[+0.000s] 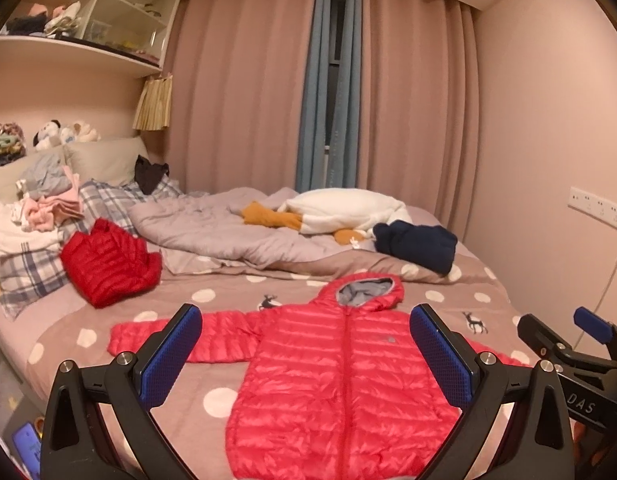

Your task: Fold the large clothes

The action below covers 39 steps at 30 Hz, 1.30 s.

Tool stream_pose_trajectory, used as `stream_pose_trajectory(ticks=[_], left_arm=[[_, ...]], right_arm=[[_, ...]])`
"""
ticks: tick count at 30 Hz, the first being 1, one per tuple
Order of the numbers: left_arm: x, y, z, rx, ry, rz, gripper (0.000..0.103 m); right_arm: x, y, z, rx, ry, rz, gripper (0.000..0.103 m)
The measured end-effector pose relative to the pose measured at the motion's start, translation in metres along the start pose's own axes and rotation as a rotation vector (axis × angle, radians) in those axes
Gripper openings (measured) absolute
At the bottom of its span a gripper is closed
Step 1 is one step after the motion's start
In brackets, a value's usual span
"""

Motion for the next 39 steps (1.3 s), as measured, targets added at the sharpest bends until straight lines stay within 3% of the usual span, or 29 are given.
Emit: stream_pose_trajectory(ticks=[39], left_arm=[[-0.0013, -0.0030, 0.0088, -0.001, 0.019, 0.013, 0.103]], right_arm=[[-0.0060, 0.0040, 0.0007, -0.046, 0.022, 0.008, 0.103]])
Point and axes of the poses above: each gripper's, at about its wrist camera, not at the fingertips, and y roughly the way its jaws point, z to its left, x to its top, the point moved 1 cm from there along y, roughly the way its jaws point, and after that the axes turned 15 degrees about x, right-handed, at the moved point
